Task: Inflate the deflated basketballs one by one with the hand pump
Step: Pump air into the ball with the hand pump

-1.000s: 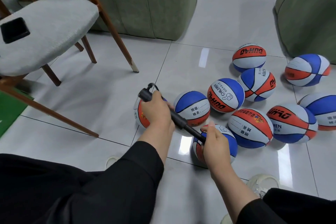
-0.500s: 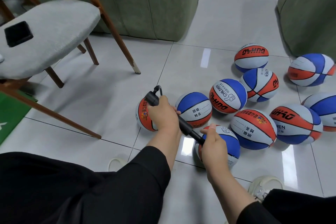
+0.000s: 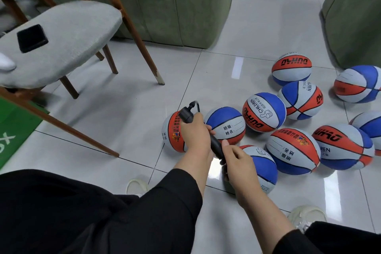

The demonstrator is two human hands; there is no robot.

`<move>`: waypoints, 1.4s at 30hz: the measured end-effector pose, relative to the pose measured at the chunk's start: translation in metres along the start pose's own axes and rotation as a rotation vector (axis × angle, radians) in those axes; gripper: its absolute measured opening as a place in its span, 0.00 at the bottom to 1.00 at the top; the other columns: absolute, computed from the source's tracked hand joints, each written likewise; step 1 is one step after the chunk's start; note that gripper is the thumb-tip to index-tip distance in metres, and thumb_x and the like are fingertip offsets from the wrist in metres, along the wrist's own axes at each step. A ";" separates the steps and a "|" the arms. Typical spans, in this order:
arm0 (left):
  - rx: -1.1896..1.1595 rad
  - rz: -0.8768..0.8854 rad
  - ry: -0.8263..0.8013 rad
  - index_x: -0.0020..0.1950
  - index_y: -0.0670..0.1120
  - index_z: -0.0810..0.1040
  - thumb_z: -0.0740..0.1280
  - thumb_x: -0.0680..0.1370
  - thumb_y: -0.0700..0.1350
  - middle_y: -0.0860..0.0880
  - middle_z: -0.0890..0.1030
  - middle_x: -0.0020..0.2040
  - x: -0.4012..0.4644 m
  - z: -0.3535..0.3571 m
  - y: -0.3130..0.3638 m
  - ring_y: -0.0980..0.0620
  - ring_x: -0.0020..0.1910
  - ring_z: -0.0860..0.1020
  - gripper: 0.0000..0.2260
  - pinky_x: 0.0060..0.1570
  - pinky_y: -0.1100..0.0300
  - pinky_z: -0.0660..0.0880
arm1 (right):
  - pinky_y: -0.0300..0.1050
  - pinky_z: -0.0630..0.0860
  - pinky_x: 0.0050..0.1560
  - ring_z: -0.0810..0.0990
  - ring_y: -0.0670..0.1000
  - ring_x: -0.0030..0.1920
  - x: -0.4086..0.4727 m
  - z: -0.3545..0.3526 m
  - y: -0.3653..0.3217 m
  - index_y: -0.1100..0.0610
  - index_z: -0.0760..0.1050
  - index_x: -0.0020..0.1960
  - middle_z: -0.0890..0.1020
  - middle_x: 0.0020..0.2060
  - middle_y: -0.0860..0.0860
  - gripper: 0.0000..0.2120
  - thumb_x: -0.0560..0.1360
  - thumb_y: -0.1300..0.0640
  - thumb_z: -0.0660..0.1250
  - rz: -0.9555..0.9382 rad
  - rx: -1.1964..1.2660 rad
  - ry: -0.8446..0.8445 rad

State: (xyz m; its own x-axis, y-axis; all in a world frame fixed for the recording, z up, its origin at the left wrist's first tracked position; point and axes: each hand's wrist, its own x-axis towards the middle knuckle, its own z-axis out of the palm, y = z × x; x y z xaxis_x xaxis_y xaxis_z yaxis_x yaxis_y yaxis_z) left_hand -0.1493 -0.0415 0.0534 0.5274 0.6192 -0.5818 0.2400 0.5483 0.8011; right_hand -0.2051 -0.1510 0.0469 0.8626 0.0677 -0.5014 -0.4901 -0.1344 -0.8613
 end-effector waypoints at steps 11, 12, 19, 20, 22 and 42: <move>0.004 -0.068 -0.101 0.48 0.46 0.73 0.67 0.81 0.46 0.49 0.78 0.29 0.026 -0.008 0.027 0.49 0.29 0.77 0.06 0.42 0.53 0.78 | 0.40 0.75 0.30 0.80 0.50 0.34 0.014 -0.009 -0.022 0.53 0.83 0.51 0.83 0.47 0.60 0.07 0.79 0.51 0.71 -0.075 -0.082 -0.177; -0.001 -0.070 -0.100 0.49 0.45 0.73 0.67 0.81 0.46 0.48 0.78 0.30 0.029 -0.009 0.031 0.49 0.29 0.77 0.06 0.39 0.55 0.79 | 0.41 0.76 0.30 0.80 0.50 0.34 0.015 -0.008 -0.024 0.54 0.83 0.52 0.83 0.47 0.61 0.07 0.79 0.51 0.71 -0.065 -0.092 -0.200; -0.033 -0.061 -0.100 0.54 0.43 0.74 0.67 0.81 0.45 0.49 0.78 0.28 0.043 -0.011 0.049 0.49 0.28 0.78 0.06 0.32 0.58 0.79 | 0.48 0.73 0.33 0.73 0.55 0.29 0.026 0.006 -0.039 0.52 0.81 0.52 0.80 0.38 0.58 0.12 0.80 0.43 0.68 -0.080 0.043 -0.119; -0.040 -0.061 -0.094 0.53 0.43 0.74 0.67 0.81 0.45 0.49 0.78 0.28 0.044 -0.011 0.049 0.49 0.28 0.78 0.06 0.32 0.58 0.79 | 0.48 0.72 0.33 0.72 0.55 0.29 0.027 0.008 -0.038 0.53 0.80 0.51 0.76 0.35 0.58 0.14 0.80 0.42 0.67 -0.083 0.041 -0.086; -0.053 -0.052 -0.076 0.53 0.44 0.73 0.67 0.80 0.44 0.49 0.77 0.28 0.046 -0.011 0.052 0.48 0.28 0.76 0.05 0.30 0.60 0.77 | 0.45 0.68 0.30 0.69 0.54 0.31 0.026 0.011 -0.033 0.61 0.78 0.51 0.71 0.35 0.56 0.19 0.82 0.43 0.64 -0.069 0.074 -0.032; 0.028 0.091 -0.037 0.54 0.42 0.72 0.62 0.79 0.43 0.49 0.74 0.26 0.015 0.005 0.025 0.49 0.23 0.73 0.06 0.33 0.58 0.73 | 0.50 0.84 0.43 0.87 0.60 0.45 0.014 0.023 -0.012 0.64 0.80 0.54 0.86 0.45 0.62 0.29 0.86 0.41 0.51 0.126 0.503 0.110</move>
State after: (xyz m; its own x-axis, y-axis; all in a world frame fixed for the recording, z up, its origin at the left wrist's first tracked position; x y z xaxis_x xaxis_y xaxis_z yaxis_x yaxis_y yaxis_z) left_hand -0.1314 -0.0211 0.0654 0.5776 0.6446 -0.5009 0.2122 0.4739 0.8546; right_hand -0.1901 -0.1262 0.0485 0.7877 -0.0264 -0.6155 -0.5675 0.3578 -0.7416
